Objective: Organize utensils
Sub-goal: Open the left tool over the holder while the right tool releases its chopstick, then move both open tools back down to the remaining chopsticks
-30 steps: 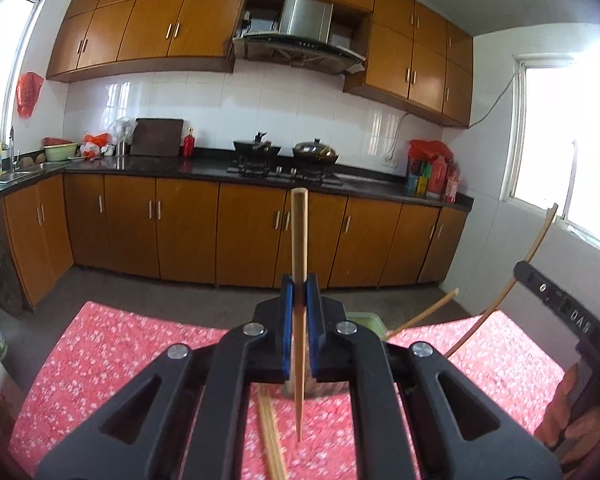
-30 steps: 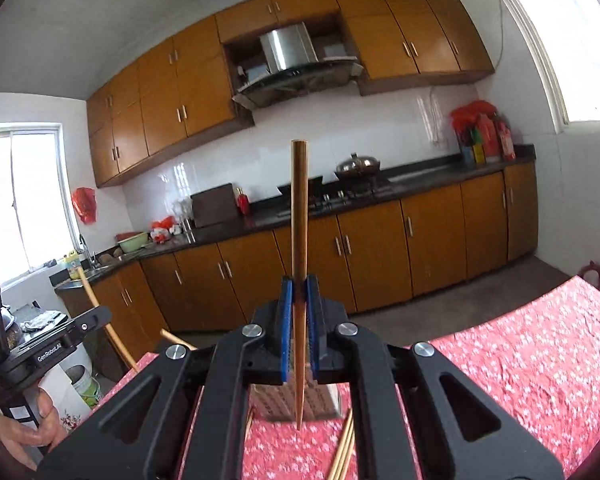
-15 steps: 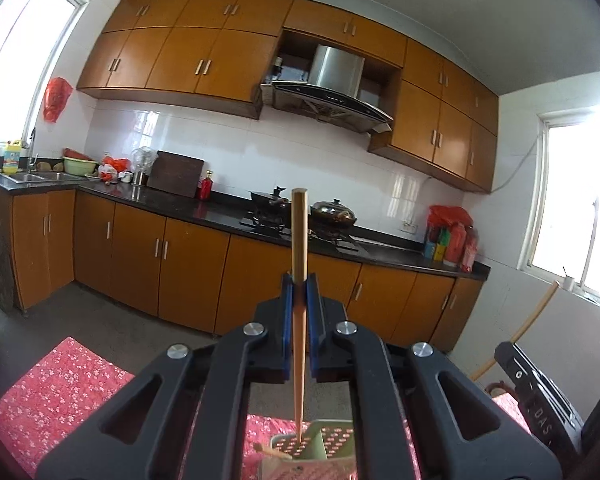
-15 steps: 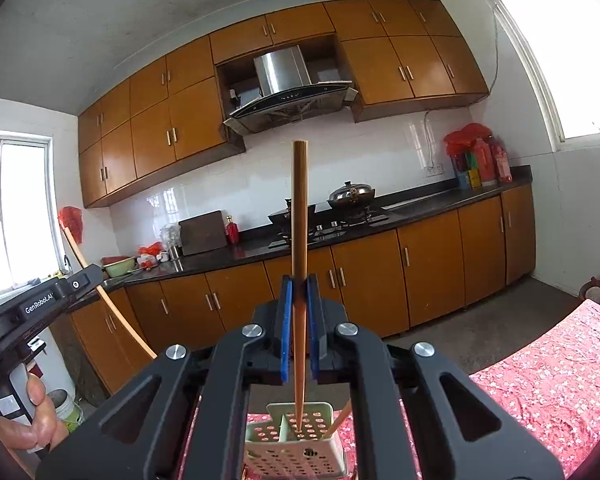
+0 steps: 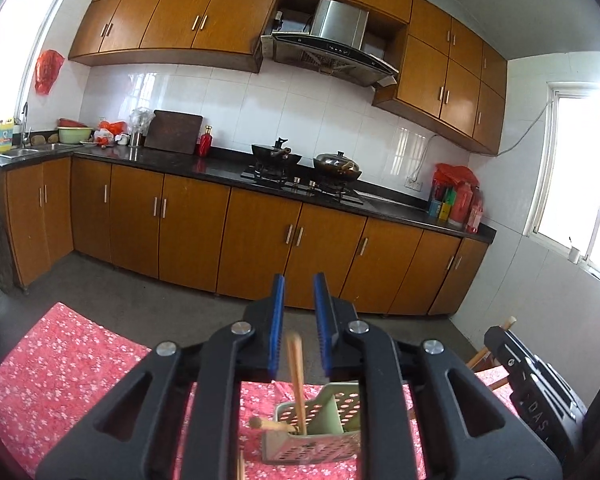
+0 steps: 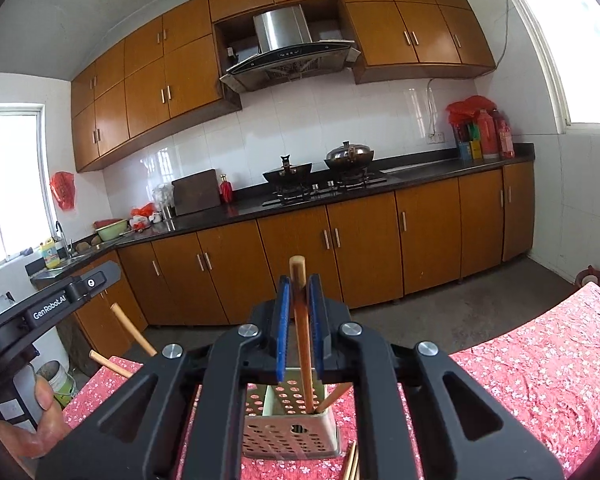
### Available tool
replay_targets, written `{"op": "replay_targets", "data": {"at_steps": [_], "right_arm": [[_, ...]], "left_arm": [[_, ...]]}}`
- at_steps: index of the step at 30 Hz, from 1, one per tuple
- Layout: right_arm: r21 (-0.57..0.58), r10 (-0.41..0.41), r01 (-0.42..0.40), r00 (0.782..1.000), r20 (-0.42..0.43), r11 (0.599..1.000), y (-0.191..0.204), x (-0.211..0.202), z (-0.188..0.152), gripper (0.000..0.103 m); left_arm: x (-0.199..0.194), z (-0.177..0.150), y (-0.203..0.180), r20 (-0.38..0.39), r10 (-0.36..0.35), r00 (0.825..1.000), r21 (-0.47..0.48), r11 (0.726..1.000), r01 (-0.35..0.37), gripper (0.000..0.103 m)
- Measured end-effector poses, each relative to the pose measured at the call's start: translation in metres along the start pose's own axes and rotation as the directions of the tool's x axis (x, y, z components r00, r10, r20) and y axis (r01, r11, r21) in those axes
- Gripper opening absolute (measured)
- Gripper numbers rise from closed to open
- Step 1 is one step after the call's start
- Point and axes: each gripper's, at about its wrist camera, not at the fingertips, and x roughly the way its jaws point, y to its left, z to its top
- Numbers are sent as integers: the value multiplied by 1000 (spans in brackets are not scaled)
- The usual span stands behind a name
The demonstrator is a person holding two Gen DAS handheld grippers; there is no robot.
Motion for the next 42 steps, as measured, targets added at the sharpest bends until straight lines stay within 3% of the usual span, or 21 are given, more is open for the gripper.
{"op": "replay_targets", "data": {"at_steps": [9, 13, 15, 19, 23, 25, 28, 30, 35, 42], "right_arm": [[-14, -24, 24, 1000, 9, 1000, -7, -44, 1, 16], [-7, -33, 33, 998, -58, 999, -17, -61, -19, 16], [-13, -46, 45, 989, -143, 999, -23, -61, -43, 16], [-11, -52, 51, 941, -333, 999, -33, -41, -98, 16], [57, 5, 29, 854, -521, 998, -42, -18, -158, 16], [63, 13, 27, 822, -569, 998, -39, -12, -178, 16], [42, -8, 43, 791, -611, 998, -32, -6, -197, 16], [37, -19, 54, 778, -628, 998, -32, -2, -204, 16], [10, -36, 53, 780, -625, 999, -33, -4, -208, 16], [0, -45, 58, 768, -639, 998, -39, 5, -209, 15]], "left_arm": [[-54, -6, 26, 17, 30, 999, -4, 1000, -30, 27], [-81, -28, 44, -15, 62, 998, 23, 998, -62, 32], [-89, -48, 53, -51, 88, 995, 55, 995, -86, 33], [-86, -96, 68, -161, 134, 978, 122, 986, -115, 33], [-74, -147, 84, -307, 136, 942, 145, 985, -95, 33], [-70, -165, 87, -359, 129, 924, 139, 987, -84, 33], [-66, -184, 95, -415, 113, 903, 121, 990, -69, 33], [-63, -191, 95, -437, 105, 893, 111, 992, -62, 33], [-58, -209, 97, -482, 86, 872, 99, 994, -44, 33], [-54, -224, 91, -532, 46, 845, 88, 996, 1, 33]]}}
